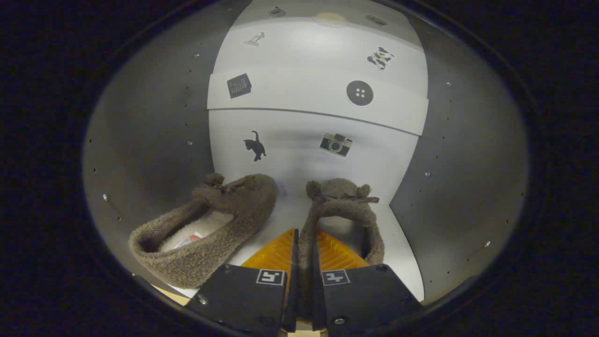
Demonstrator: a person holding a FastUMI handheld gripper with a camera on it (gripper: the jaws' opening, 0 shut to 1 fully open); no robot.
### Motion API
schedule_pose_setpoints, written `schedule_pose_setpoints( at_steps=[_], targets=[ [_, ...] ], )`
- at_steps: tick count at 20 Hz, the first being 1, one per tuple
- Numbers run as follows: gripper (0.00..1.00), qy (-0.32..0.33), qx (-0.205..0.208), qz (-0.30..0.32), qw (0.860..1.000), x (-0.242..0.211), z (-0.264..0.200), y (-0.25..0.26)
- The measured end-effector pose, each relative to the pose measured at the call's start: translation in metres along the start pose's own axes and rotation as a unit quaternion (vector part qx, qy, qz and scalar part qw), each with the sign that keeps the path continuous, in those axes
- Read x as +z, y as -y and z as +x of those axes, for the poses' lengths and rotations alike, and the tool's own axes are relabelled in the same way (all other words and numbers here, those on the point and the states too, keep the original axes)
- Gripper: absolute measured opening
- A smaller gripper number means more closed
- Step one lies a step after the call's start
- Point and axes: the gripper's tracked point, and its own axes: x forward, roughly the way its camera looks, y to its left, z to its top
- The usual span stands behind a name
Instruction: Open the shoe cabinet door, grab the shoes and put them into the shoe cabinet, then close the shoe cabinet door.
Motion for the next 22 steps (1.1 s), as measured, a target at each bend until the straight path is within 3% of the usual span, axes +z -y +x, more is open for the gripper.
schedule_pose_setpoints(
  at_steps=[4,10,17,22],
  targets=[
    [0.23,0.032,0.004,0.028,0.999,0.009,-0.011,0.002],
    [0.81,0.056,-0.007,0.010,0.998,0.018,-0.049,0.003],
    [0.82,0.104,0.006,0.013,0.994,0.031,-0.138,0.001],
    [1.00,0.143,0.021,0.014,0.989,0.033,-0.226,-0.007]
  ],
)
